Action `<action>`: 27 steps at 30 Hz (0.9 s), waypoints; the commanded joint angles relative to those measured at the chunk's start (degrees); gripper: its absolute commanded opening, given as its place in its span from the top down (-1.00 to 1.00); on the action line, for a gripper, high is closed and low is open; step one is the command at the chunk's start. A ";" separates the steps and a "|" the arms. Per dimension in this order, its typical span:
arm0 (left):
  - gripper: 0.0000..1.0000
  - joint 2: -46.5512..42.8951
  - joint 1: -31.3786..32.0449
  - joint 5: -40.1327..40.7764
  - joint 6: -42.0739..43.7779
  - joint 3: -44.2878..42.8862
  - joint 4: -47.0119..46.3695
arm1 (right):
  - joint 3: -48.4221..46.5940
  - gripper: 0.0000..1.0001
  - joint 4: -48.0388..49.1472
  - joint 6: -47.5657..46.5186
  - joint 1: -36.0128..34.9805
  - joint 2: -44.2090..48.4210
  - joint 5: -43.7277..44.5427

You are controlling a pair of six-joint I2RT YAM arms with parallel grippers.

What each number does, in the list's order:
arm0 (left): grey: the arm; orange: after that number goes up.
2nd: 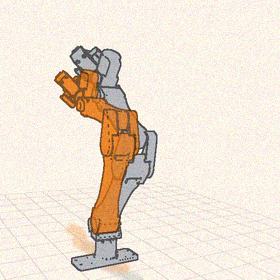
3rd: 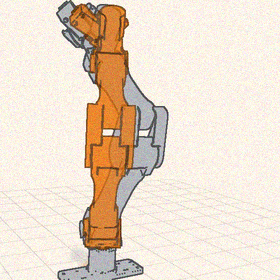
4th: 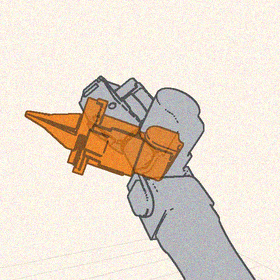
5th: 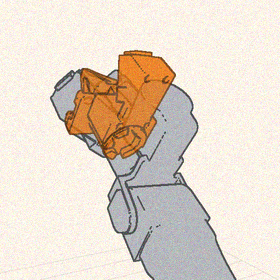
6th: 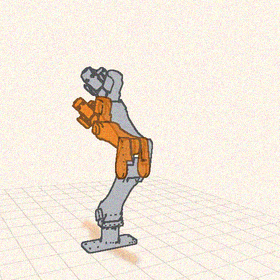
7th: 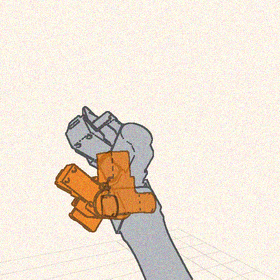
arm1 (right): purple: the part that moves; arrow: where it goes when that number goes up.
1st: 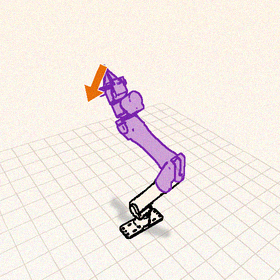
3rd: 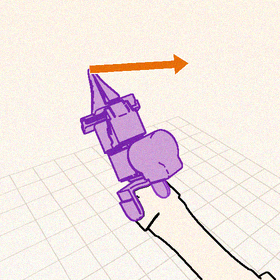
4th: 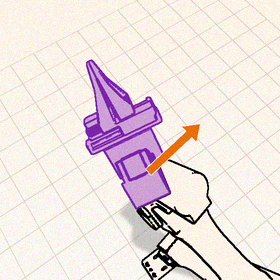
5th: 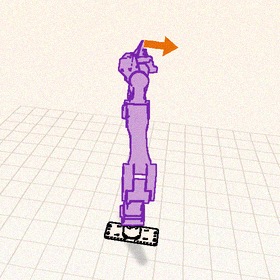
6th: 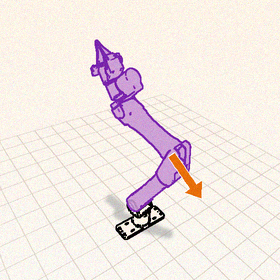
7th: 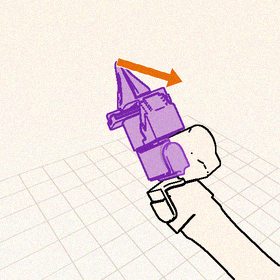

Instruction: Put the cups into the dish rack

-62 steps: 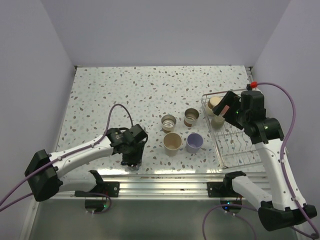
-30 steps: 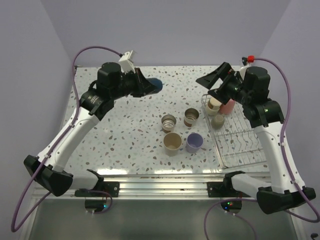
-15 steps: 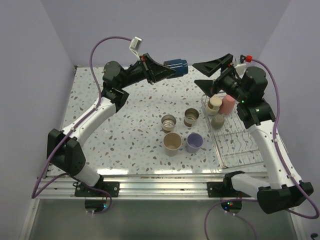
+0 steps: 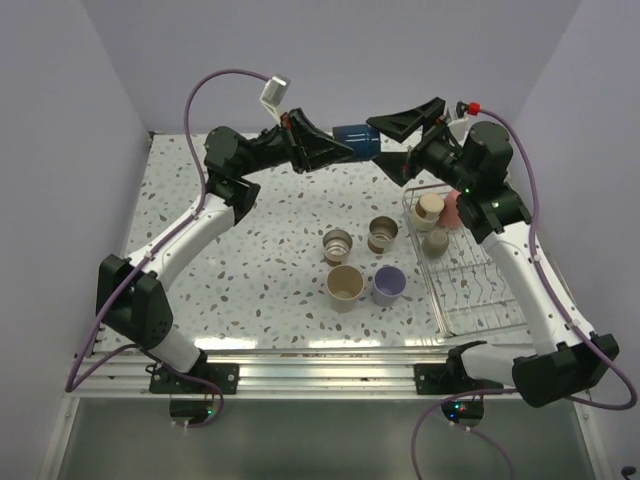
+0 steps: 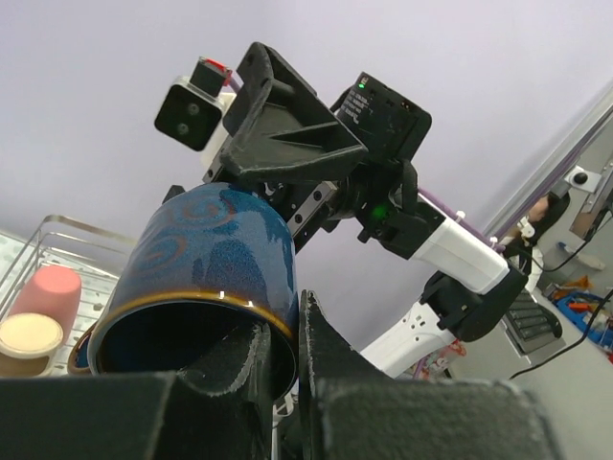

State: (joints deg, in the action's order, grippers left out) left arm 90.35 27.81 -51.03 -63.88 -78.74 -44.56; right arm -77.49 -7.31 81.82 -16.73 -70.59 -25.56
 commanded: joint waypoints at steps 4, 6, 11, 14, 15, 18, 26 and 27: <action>1.00 -2.37 1.72 1.54 6.30 -0.01 0.17 | -6.35 -0.97 -2.18 -2.63 -2.95 -1.48 -0.72; 1.00 -2.37 2.07 1.54 7.18 -0.10 1.05 | -6.62 -0.96 -2.18 -2.63 -3.92 -1.75 -0.54; 1.00 -2.28 2.86 1.98 10.00 -0.80 4.38 | -6.53 -0.97 -2.27 -2.46 -5.33 -1.66 -0.28; 1.00 -2.19 3.12 2.25 11.23 -1.15 5.70 | -6.18 -0.97 -2.27 -2.54 -5.59 -1.48 -0.10; 1.00 -2.28 3.30 2.33 11.84 -1.15 6.40 | -5.92 -0.95 -2.01 -2.46 -5.68 -1.40 -0.10; 1.00 -2.37 3.65 2.86 13.16 -1.33 8.07 | -5.48 -0.66 -1.31 -2.54 -5.85 -1.48 -0.36; 1.00 -2.45 4.09 4.26 14.22 -1.15 9.83 | -5.21 0.90 -2.35 -3.77 -6.03 -0.87 0.42; 0.98 -2.46 4.18 4.53 14.65 -1.15 10.80 | -5.21 0.99 -3.05 -4.38 -6.03 -0.69 0.69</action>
State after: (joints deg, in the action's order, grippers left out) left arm 88.73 30.85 -48.42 -52.66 -78.59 -35.83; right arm -81.19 -12.58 78.17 -20.95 -72.73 -22.39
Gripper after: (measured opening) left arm 0.118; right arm 0.689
